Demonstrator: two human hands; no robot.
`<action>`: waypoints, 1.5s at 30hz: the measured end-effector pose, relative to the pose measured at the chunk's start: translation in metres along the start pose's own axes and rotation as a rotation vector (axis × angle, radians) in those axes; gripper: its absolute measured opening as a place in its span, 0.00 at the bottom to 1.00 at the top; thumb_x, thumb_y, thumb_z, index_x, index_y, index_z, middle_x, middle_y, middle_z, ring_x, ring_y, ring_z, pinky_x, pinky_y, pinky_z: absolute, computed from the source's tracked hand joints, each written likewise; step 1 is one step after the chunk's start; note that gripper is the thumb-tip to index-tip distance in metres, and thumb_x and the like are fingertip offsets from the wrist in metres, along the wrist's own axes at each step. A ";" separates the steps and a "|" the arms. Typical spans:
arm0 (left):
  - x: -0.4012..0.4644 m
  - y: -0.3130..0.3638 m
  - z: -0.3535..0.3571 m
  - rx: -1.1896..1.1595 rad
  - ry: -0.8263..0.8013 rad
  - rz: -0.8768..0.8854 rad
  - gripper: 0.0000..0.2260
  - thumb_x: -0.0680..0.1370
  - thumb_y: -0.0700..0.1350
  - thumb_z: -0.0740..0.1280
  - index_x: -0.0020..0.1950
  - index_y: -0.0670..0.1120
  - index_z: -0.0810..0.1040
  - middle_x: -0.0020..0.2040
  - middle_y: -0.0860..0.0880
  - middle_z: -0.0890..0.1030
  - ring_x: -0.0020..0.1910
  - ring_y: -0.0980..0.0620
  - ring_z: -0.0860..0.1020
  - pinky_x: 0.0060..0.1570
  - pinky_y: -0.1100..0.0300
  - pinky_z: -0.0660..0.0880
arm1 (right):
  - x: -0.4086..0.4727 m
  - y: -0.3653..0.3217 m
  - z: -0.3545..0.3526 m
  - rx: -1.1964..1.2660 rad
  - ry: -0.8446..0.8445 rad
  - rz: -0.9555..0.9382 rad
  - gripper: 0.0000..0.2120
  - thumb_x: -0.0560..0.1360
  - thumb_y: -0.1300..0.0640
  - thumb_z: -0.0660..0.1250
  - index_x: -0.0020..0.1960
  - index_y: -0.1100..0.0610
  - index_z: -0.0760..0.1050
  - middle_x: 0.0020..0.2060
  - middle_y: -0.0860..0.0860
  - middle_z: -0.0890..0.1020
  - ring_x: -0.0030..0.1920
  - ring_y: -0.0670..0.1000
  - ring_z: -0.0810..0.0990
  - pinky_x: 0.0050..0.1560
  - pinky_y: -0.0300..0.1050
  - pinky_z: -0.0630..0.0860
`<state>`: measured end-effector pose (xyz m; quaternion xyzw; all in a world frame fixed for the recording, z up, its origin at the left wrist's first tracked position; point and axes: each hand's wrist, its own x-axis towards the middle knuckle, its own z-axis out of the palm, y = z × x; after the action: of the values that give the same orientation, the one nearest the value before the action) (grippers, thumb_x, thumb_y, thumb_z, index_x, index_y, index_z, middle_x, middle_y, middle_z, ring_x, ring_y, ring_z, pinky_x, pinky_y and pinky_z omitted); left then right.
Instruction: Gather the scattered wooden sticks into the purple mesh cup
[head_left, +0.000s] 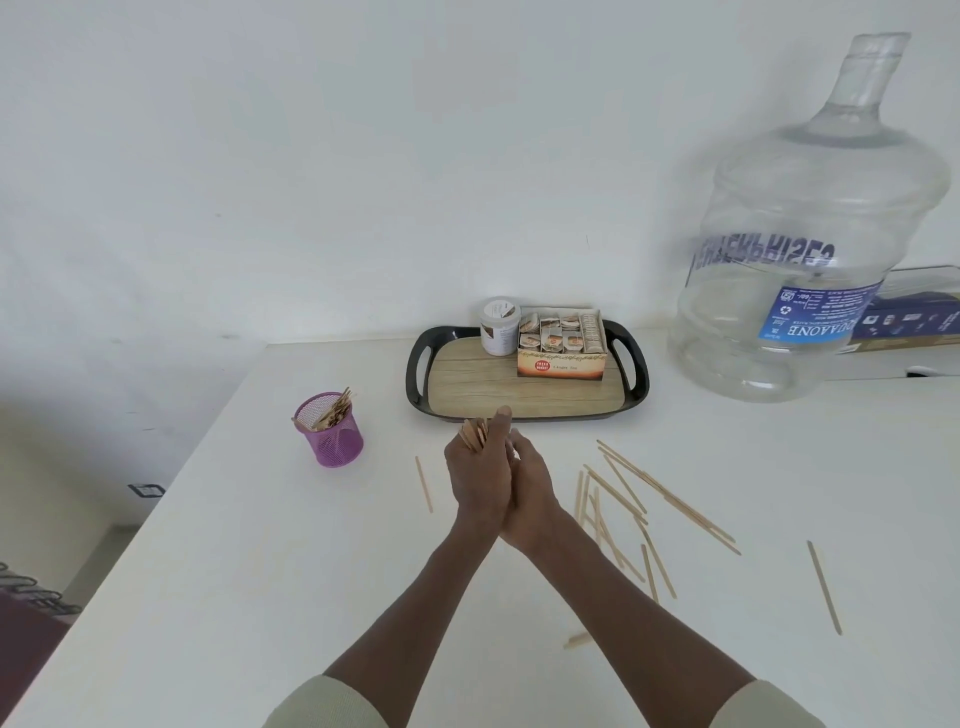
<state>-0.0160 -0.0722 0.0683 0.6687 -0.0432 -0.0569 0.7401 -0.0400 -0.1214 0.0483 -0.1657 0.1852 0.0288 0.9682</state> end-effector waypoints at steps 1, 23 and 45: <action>0.001 0.002 0.001 -0.010 0.003 0.001 0.22 0.75 0.54 0.70 0.26 0.48 0.68 0.24 0.49 0.70 0.26 0.53 0.69 0.33 0.56 0.71 | 0.001 -0.001 0.002 -0.023 0.012 -0.006 0.21 0.82 0.44 0.54 0.50 0.57 0.79 0.43 0.52 0.83 0.46 0.51 0.85 0.51 0.46 0.79; 0.015 -0.007 -0.020 0.066 0.035 -0.050 0.15 0.73 0.42 0.67 0.26 0.47 0.72 0.25 0.53 0.76 0.26 0.56 0.73 0.27 0.65 0.73 | 0.001 -0.025 0.023 -0.625 0.121 -0.306 0.19 0.80 0.49 0.63 0.53 0.65 0.82 0.48 0.59 0.85 0.46 0.53 0.84 0.50 0.45 0.78; 0.059 -0.043 -0.098 0.529 0.119 0.061 0.11 0.71 0.40 0.61 0.29 0.47 0.65 0.23 0.47 0.72 0.23 0.56 0.64 0.22 0.63 0.60 | 0.031 0.023 0.110 -2.181 -0.057 -0.628 0.09 0.74 0.68 0.66 0.47 0.63 0.85 0.41 0.57 0.86 0.42 0.52 0.85 0.45 0.39 0.79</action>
<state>0.0547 0.0116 0.0147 0.8392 -0.0333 0.0181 0.5425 0.0242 -0.0635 0.1263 -0.9589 -0.0104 -0.0656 0.2758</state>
